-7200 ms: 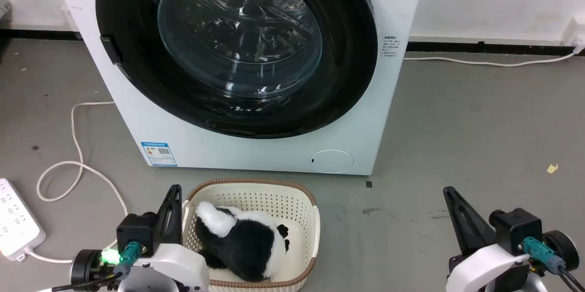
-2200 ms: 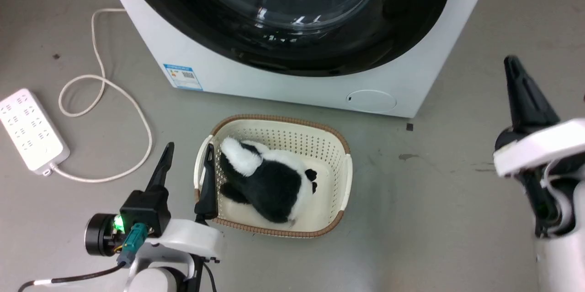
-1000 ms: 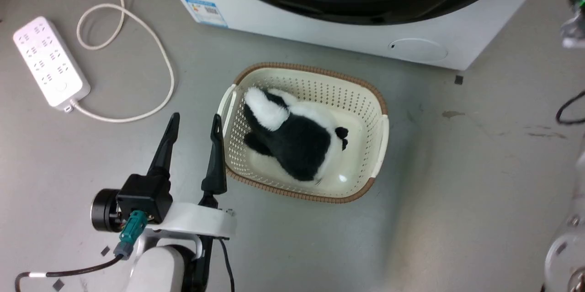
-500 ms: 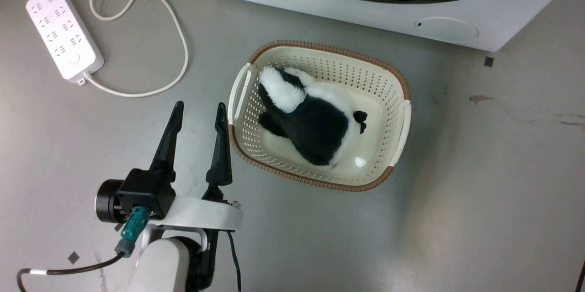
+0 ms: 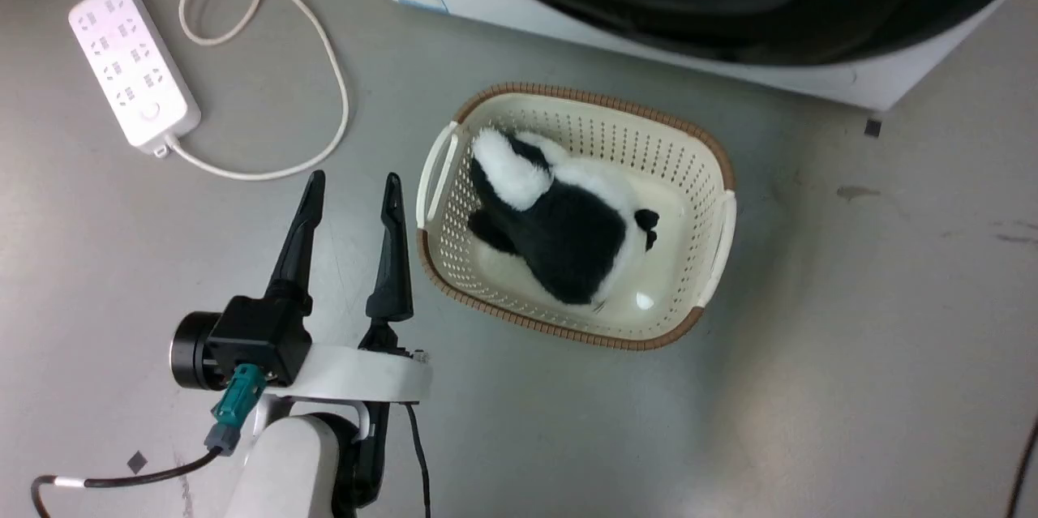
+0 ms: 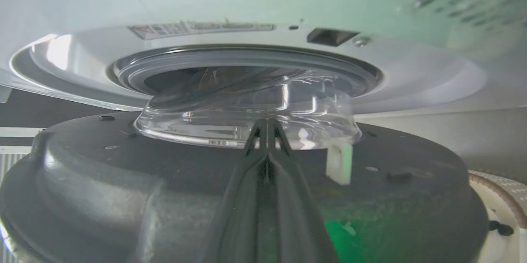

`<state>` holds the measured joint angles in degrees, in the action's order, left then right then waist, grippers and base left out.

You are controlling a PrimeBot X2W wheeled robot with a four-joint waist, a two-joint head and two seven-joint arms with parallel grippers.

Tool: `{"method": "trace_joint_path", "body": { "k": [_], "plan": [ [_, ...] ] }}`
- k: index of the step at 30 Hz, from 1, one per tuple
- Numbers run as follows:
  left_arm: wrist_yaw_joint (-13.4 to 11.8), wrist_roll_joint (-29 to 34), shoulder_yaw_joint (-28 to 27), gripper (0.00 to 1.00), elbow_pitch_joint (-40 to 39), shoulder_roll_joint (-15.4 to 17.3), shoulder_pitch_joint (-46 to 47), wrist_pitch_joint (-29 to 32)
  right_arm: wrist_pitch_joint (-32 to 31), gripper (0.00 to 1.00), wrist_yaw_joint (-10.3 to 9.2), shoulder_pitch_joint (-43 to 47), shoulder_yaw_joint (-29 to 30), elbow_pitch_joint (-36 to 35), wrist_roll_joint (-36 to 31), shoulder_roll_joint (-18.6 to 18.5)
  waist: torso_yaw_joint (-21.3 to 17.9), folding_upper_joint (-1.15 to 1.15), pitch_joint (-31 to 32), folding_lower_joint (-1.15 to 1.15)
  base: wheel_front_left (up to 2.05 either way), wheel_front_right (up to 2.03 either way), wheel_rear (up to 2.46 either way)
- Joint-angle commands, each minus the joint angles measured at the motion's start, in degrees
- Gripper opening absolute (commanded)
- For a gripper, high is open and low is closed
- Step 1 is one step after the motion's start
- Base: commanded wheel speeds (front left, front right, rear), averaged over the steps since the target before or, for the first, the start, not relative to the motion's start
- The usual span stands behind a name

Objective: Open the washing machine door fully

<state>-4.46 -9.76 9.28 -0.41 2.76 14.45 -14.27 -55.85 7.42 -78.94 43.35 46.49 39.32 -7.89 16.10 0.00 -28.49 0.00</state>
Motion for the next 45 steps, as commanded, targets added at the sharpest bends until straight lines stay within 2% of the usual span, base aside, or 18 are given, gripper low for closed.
{"method": "trace_joint_path", "body": {
  "k": [1,4,5,7,11,16,17,21,28,29,30,31,33,34,41,43,44,45],
  "plan": [
    [-0.1,0.1,-0.1,1.0,0.3,0.1,0.4,-0.7,-2.1,0.0,0.07,1.9,1.2,-0.4,1.4,1.7,-0.3,0.0,1.8,0.0,0.0,0.0,0.0],
    [0.1,0.5,-0.4,1.0,0.6,0.1,-0.4,-0.7,-3.8,0.0,0.07,6.2,2.0,-3.1,1.8,3.1,-0.8,0.0,4.3,0.0,0.0,0.0,0.0],
    [0.6,0.9,-0.6,1.0,1.3,0.1,-1.6,-0.7,-6.2,0.0,0.07,11.6,2.2,-6.2,2.5,4.5,-1.6,0.0,7.4,0.0,0.0,0.0,0.0],
    [0.7,1.2,-0.7,1.0,1.7,0.1,-2.4,-0.7,-7.6,0.0,0.07,14.4,1.5,-7.7,3.1,4.8,-1.9,0.0,8.9,0.0,0.0,0.0,0.0],
    [1.1,1.6,-0.8,1.0,2.5,0.1,-3.7,-0.7,-8.6,0.0,0.07,18.9,-1.7,-7.0,8.0,5.0,-2.3,0.0,11.3,0.0,0.0,0.0,0.0],
    [1.5,1.8,-0.9,1.0,3.0,0.1,-4.7,-0.7,-6.6,0.0,0.07,23.3,-9.6,-5.4,16.0,5.0,-2.4,0.0,12.9,0.0,0.0,0.0,0.0],
    [1.8,1.9,-1.0,1.0,3.3,0.1,-5.1,-0.7,-5.6,0.0,0.07,26.3,-14.9,-4.9,20.2,5.0,-2.3,0.0,13.8,0.0,0.0,0.0,0.0],
    [2.0,2.1,-1.1,1.0,3.8,0.1,-5.9,-0.7,-4.6,0.0,0.07,31.0,-22.2,-5.1,26.2,5.0,-2.0,0.0,15.3,0.0,0.0,0.0,0.0],
    [2.4,2.2,-0.1,1.0,5.1,0.1,-8.5,-0.7,-2.0,0.0,0.07,39.8,-36.4,-9.0,39.4,5.0,-1.5,0.0,18.2,0.0,0.0,0.0,0.0],
    [2.4,2.2,-0.1,1.0,5.1,0.1,-8.5,-0.7,-2.0,0.0,0.07,39.8,-36.4,-9.0,39.4,5.0,-1.5,0.0,18.2,0.0,0.0,0.0,0.0],
    [2.5,2.2,0.4,1.0,5.5,0.1,-9.1,-0.7,-0.6,0.0,0.07,42.1,-41.0,-10.8,43.1,5.0,-1.3,0.0,18.7,0.0,0.0,0.0,0.0],
    [2.5,2.2,0.4,1.0,5.5,0.1,-9.1,-0.7,-0.6,0.0,0.07,42.1,-41.0,-10.8,43.1,5.0,-1.3,0.0,18.7,0.0,0.0,0.0,0.0],
    [2.6,2.1,0.9,1.0,6.0,0.1,-9.7,-0.7,1.7,0.0,0.07,45.0,-47.5,-13.7,47.5,5.0,-1.0,0.0,19.1,0.0,0.0,0.0,0.0],
    [2.6,2.1,0.9,1.0,6.0,0.1,-9.7,-0.7,1.7,0.0,0.07,45.0,-47.5,-13.7,47.5,5.0,-1.0,0.0,19.1,0.0,0.0,0.0,0.0],
    [2.8,1.8,1.9,1.0,7.1,0.1,-10.4,-0.7,7.9,0.0,0.07,48.7,-57.6,-17.9,51.8,5.0,-0.3,0.0,19.6,0.0,0.0,0.0,0.0],
    [2.7,1.7,1.8,1.0,7.2,0.1,-10.4,-0.7,10.0,0.0,0.07,48.6,-57.3,-18.1,51.2,5.0,-0.3,0.0,19.7,0.0,0.0,0.0,0.0],
    [2.7,1.6,1.7,1.0,7.2,0.1,-10.4,-0.7,11.0,0.37,0.07,48.5,-57.0,-18.2,50.7,4.8,-0.4,0.0,19.7,0.0,0.0,0.0,0.0],
    [2.8,1.5,1.4,1.0,7.3,0.1,-10.3,-0.7,11.8,0.93,0.07,48.4,-56.6,-18.2,50.5,4.6,-0.4,0.0,19.8,0.0,0.0,0.0,0.0]
  ]
}}
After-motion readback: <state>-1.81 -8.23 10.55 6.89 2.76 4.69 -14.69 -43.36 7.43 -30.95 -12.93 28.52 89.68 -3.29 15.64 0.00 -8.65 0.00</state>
